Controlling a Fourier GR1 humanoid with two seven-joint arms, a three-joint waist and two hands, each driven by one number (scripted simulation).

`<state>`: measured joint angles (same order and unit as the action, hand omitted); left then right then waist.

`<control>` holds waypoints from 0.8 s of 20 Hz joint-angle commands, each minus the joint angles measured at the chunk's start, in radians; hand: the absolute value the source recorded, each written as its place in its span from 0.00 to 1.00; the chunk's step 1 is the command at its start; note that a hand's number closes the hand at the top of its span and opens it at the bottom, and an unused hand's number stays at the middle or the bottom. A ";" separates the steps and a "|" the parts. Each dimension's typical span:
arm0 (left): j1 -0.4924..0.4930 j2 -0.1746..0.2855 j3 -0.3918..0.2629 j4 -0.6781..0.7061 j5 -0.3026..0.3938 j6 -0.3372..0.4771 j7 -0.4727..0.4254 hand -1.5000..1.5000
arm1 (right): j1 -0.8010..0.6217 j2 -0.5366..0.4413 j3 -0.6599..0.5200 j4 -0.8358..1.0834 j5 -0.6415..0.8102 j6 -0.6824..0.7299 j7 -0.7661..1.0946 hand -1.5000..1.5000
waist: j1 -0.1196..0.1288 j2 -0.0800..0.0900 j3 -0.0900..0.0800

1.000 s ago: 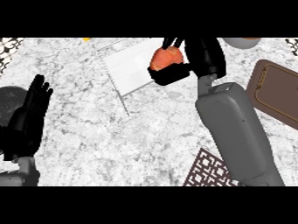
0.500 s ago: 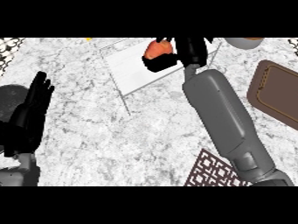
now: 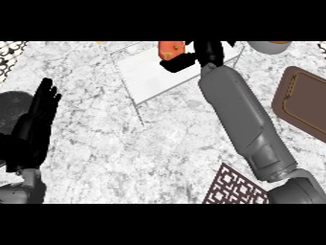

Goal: Pick the squash from the placemat and place it in the tiered shelf

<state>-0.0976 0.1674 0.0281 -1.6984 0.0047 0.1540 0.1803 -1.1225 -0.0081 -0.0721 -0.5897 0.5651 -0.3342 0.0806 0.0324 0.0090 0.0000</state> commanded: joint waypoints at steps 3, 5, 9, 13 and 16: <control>-0.025 -0.001 0.008 0.035 -0.010 -0.005 -0.014 0.50 | -0.114 -0.017 -0.075 0.170 -0.052 0.026 -0.086 0.00 | 0.001 0.003 0.000; -0.045 -0.010 0.001 0.026 -0.015 0.007 0.023 0.50 | -0.094 -0.003 -0.094 0.195 -0.074 0.009 -0.162 0.00 | 0.002 0.004 0.000; -0.014 -0.027 -0.003 0.028 -0.018 0.007 -0.013 0.50 | -0.118 -0.017 -0.136 0.151 -0.129 0.040 -0.213 0.00 | -0.006 0.000 0.000; 0.048 -0.039 -0.028 -0.037 -0.053 0.031 0.001 0.50 | -0.111 -0.037 -0.191 0.085 -0.199 0.057 -0.216 0.00 | -0.016 -0.008 0.001; 0.013 -0.017 0.015 0.014 -0.023 0.006 -0.011 0.50 | -0.147 -0.090 -0.208 0.073 -0.208 0.048 -0.136 0.00 | -0.020 -0.007 0.000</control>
<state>-0.0930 0.1515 0.0411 -1.6781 -0.0117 0.1575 0.1660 -1.2483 -0.0555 -0.2491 -0.4915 0.3877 -0.2873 -0.0917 0.0175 0.0043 0.0000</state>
